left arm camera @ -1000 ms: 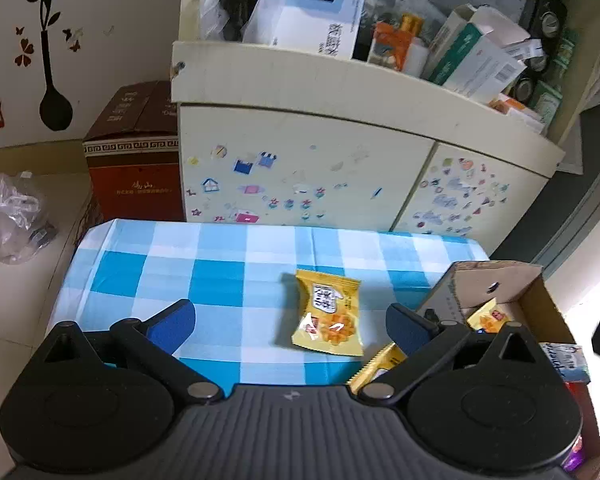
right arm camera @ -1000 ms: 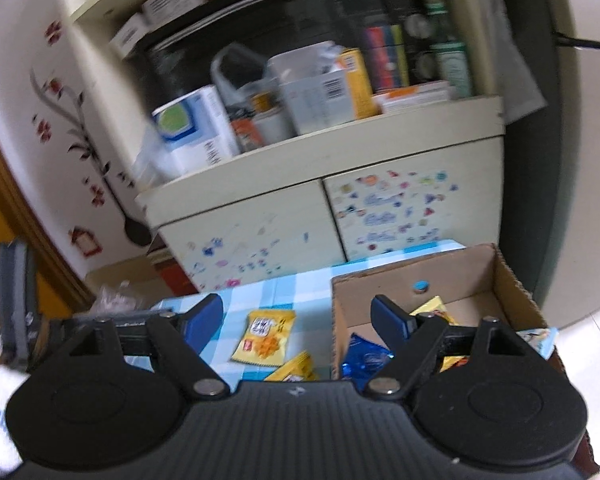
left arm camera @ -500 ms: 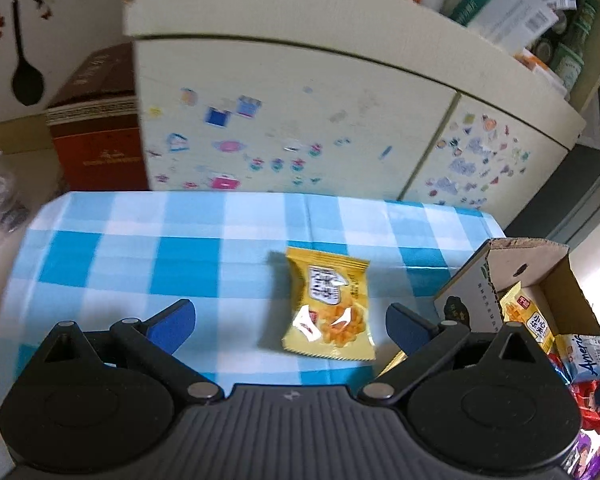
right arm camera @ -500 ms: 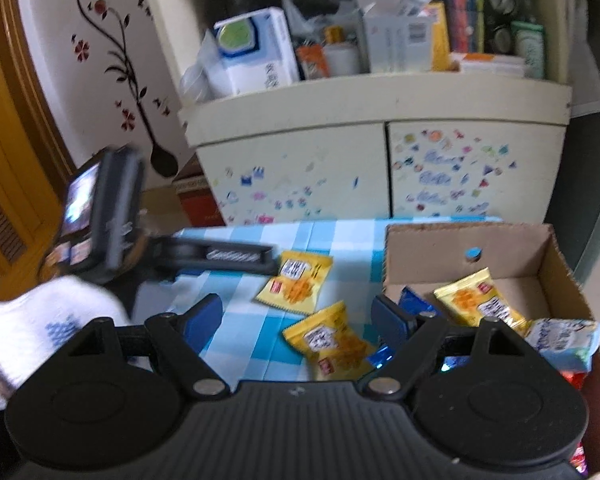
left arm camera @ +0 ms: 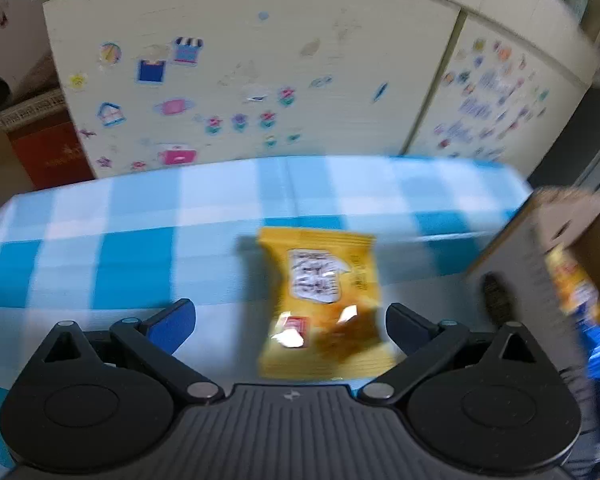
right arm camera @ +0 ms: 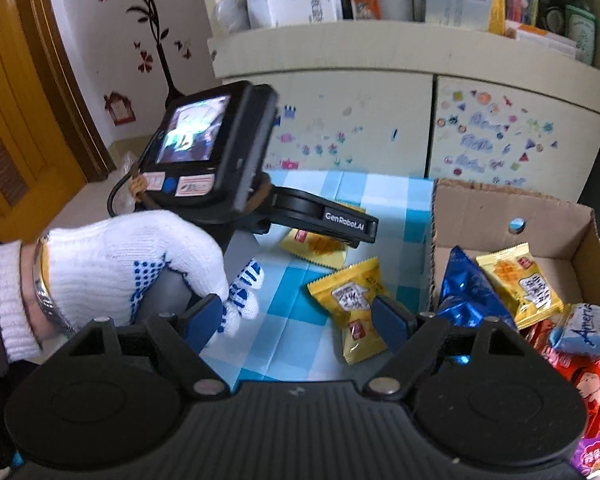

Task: Organize snacks
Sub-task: 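Move left gripper onto a yellow waffle bag while right gripper approaches another waffle bag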

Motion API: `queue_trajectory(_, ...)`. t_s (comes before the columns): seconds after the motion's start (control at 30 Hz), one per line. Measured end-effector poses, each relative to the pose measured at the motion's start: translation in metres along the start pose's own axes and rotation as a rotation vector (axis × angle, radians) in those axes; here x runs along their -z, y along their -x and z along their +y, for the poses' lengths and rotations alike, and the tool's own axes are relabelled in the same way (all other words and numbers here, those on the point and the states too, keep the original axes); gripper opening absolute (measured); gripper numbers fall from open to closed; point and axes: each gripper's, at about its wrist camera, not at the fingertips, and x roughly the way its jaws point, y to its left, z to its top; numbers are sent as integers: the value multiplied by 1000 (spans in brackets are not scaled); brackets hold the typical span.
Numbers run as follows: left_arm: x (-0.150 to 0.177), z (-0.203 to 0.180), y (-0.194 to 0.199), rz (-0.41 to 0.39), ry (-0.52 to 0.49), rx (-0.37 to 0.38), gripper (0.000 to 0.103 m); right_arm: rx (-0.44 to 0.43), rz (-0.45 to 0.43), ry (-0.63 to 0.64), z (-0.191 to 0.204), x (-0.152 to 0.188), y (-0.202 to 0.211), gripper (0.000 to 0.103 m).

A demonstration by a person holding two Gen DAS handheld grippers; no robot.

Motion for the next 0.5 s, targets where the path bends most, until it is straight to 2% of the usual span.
queue_trajectory(0.07,3,3,0,-5,-26,-43,103,12,8,5,2,0,-7,82)
queue_trajectory(0.23,7,32,8,13,55,-63,103,54,-4,1,7,1,-22,82)
queue_trajectory(0.3,12,43,12,22,67,-100,103,75,-7,-10,9,1,-26,82)
queue_trajectory(0.5,21,78,27,39,134,-117,102,153,-30,-32,14,2,-42,82)
